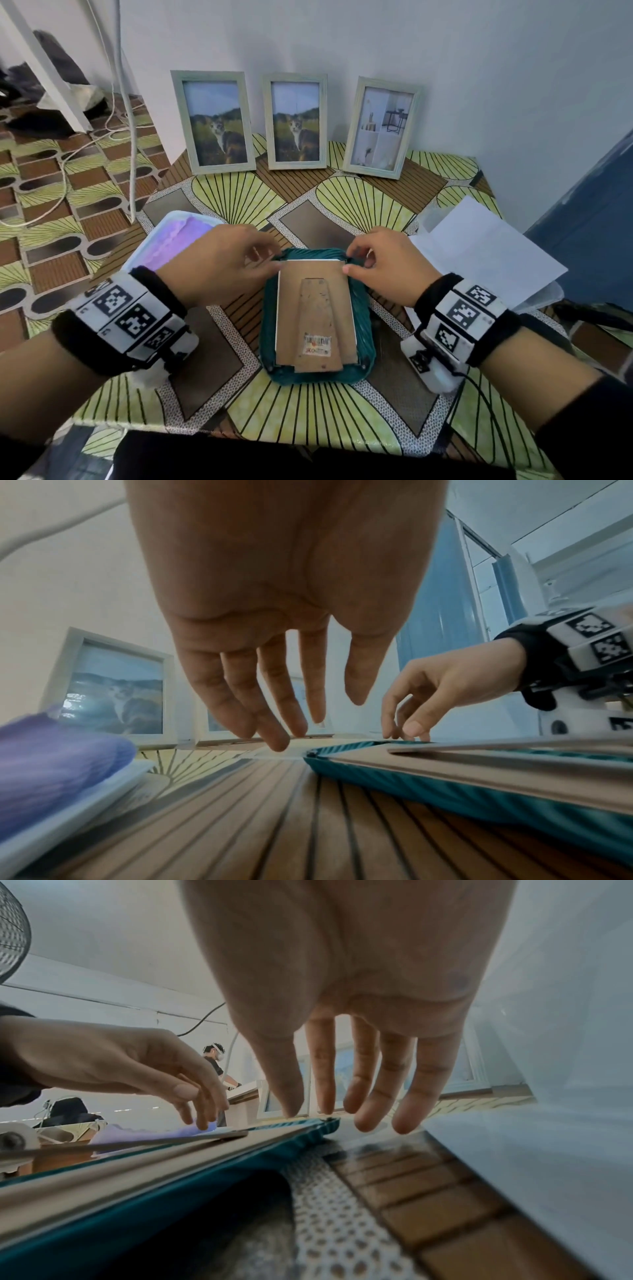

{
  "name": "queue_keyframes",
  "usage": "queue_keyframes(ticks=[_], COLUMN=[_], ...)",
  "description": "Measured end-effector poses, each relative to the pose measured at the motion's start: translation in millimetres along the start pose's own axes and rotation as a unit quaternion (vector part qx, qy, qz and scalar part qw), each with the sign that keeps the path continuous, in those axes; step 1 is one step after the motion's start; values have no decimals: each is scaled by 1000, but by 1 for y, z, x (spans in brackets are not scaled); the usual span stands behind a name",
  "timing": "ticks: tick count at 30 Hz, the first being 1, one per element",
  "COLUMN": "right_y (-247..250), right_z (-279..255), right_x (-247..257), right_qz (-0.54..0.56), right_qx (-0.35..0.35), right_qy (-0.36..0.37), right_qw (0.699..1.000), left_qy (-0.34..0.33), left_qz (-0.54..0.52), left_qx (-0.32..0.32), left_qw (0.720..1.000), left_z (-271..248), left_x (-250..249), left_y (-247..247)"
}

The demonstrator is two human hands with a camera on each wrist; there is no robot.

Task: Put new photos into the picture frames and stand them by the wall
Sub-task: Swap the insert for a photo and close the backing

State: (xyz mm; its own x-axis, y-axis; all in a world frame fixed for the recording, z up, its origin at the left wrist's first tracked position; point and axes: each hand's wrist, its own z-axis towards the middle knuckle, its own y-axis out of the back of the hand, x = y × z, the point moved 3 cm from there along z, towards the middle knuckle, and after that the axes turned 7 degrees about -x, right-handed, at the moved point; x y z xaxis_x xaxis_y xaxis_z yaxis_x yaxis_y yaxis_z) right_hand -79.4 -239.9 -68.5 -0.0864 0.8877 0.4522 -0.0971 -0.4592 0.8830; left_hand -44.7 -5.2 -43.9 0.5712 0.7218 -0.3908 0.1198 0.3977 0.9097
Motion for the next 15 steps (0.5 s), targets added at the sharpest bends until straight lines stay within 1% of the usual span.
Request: queue_keyframes(ticks=[4,6,10,15], right_y=[-3,-5,-7,-8], right_z=[5,7,11,13], right_x=[1,2,1,0], right_qz=[-1,-2,-4,-11], right_qx=[-4,-3,-4,-2], right_qy=[1,-3,-9,-19], right_qw=[1000,1000,1000,1000], left_qy=[31,41,55,71], left_qz=[34,43,60,49], left_qx=[49,63,50,29], left_qw=[998,996,995,996], left_z=[21,26,30,32], left_x=[5,6,7,9], left_y=[-10,-15,-19,-18])
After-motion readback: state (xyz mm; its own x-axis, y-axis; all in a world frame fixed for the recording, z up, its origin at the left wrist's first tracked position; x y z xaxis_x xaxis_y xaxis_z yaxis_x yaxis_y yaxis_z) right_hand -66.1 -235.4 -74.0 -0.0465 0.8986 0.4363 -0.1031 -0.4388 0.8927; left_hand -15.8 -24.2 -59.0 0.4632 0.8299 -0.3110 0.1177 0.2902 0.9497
